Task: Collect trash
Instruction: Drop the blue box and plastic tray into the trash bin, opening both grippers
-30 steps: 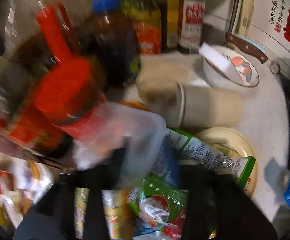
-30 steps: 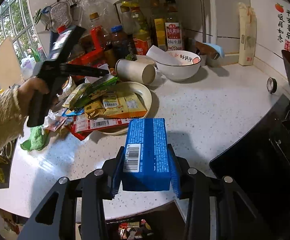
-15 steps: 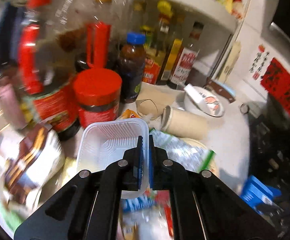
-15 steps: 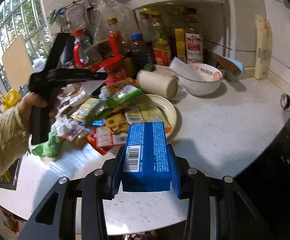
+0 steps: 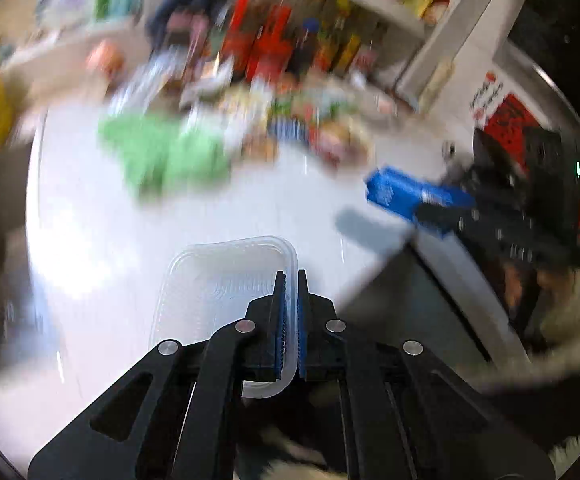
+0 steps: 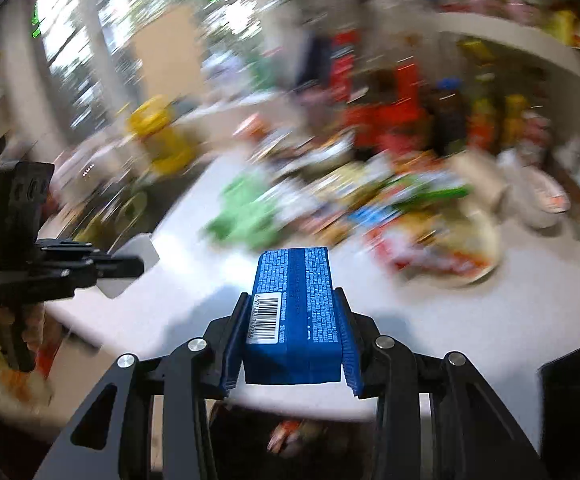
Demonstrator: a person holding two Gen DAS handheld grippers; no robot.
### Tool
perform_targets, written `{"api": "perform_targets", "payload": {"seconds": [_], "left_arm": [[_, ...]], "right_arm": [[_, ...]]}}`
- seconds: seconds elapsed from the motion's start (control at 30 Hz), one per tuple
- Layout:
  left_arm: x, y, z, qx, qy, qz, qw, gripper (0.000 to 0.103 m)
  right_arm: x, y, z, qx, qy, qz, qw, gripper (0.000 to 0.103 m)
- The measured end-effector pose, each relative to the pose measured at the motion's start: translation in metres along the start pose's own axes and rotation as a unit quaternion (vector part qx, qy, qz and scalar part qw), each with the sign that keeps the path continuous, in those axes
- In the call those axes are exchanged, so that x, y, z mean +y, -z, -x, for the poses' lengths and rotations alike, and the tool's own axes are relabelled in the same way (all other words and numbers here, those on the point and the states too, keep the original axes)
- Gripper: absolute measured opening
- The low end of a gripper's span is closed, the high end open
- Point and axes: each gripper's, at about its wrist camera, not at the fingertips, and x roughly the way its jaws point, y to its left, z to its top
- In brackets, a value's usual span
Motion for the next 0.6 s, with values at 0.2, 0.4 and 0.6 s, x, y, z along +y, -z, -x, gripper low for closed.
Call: {"api": "perform_targets", "payload": {"seconds": [0.2,0.4,0.6], "left_arm": [[0.0,0.105,-0.042,0.111,0.018,0.066,0.9915,0.004],[0.031,0.17,-0.15,0.174,0.028,0.087,0.9805,0.004],[0.043,0.184,-0.202,0.188,-0.045,0.075,0.9783,0.09]], "right_arm": [[0.033,0.072,-0.03,0.125,-0.039,-0.008,0.991,0.04],[0.021,0.143,-0.111,0.207,0.001,0.0,0.978,0.04],[-0.01,0.178,-0.16,0.235,0.053,-0.022,0.97,0.084]]}}
